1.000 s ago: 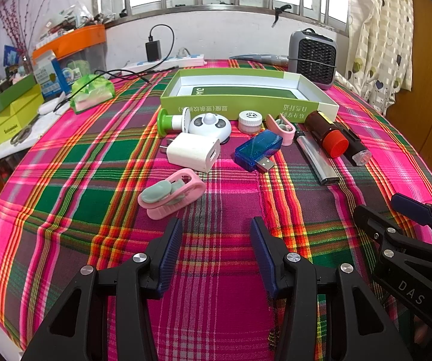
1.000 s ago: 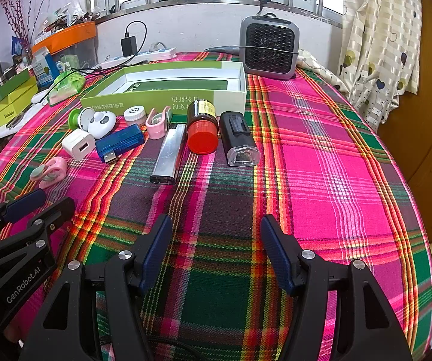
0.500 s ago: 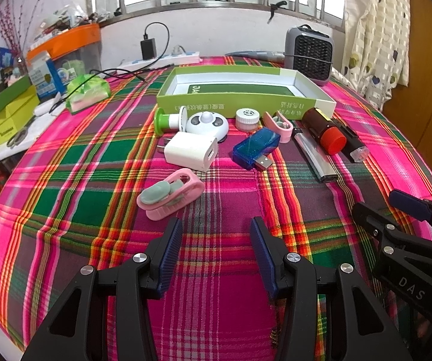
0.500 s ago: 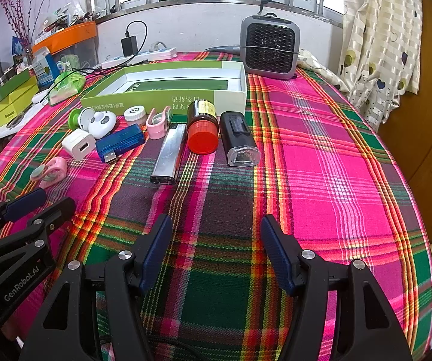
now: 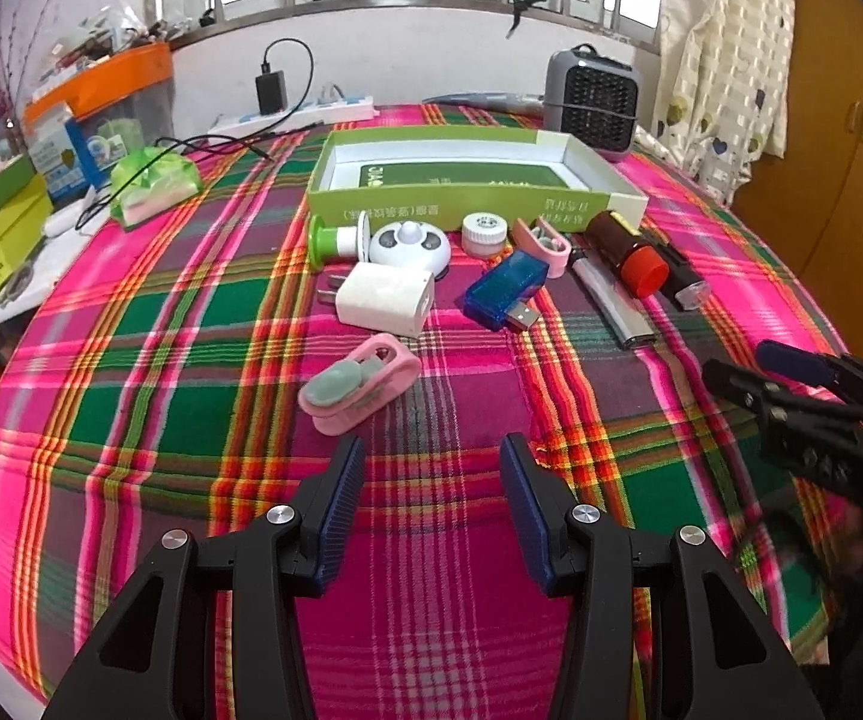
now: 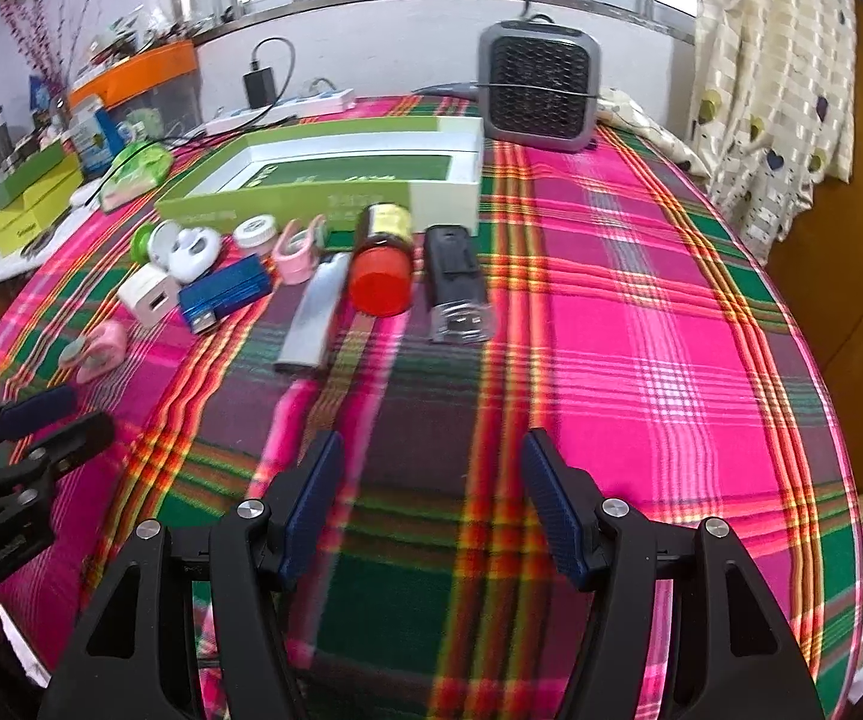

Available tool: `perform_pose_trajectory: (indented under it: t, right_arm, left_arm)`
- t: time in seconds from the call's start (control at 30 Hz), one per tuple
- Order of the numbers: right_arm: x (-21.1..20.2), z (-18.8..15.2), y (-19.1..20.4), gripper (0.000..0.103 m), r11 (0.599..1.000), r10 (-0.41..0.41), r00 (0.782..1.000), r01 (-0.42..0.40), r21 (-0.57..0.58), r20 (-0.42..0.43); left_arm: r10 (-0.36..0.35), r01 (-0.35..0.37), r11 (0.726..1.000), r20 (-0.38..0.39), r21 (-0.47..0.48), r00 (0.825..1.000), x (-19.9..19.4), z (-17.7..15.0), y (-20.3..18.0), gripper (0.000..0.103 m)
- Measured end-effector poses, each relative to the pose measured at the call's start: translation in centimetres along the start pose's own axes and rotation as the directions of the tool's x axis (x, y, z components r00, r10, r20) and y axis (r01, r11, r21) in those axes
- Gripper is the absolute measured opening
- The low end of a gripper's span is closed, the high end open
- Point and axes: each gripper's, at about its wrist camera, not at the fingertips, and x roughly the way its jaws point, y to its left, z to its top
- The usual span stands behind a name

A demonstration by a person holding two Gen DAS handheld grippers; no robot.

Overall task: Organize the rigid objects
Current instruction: 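Close left gripper on pink-grey clip while right gripper closes on black flashlight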

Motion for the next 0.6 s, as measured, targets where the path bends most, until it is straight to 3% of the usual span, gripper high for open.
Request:
perform_pose_trajectory:
  t: [0.1,0.3,0.6]
  right_arm:
    - [0.1,0.5,-0.9,0.062,1.0,-0.024,1.0,0.024,0.01,-0.003]
    - [0.9,1.5,-2.0,0.062,1.0,0.007,0.999,-0.007,0.016,-0.036]
    - [2.2,3.0,-2.1,0.062,1.0,0.007,0.998,-0.009,-0.029,-0.059]
  left_arm:
    - [-0.011,0.011,1.0,0.007,0.007,1.0,-0.6,0.2,0.5,0.046]
    - [0.004,-0.003,1.0,0.039,-0.012,0.999,-1.4,0.9,2.0,0.046]
    - [0.0,0.0,1.0,0.01,-0.006,1.0,0.4,2.1,3.1,0.047]
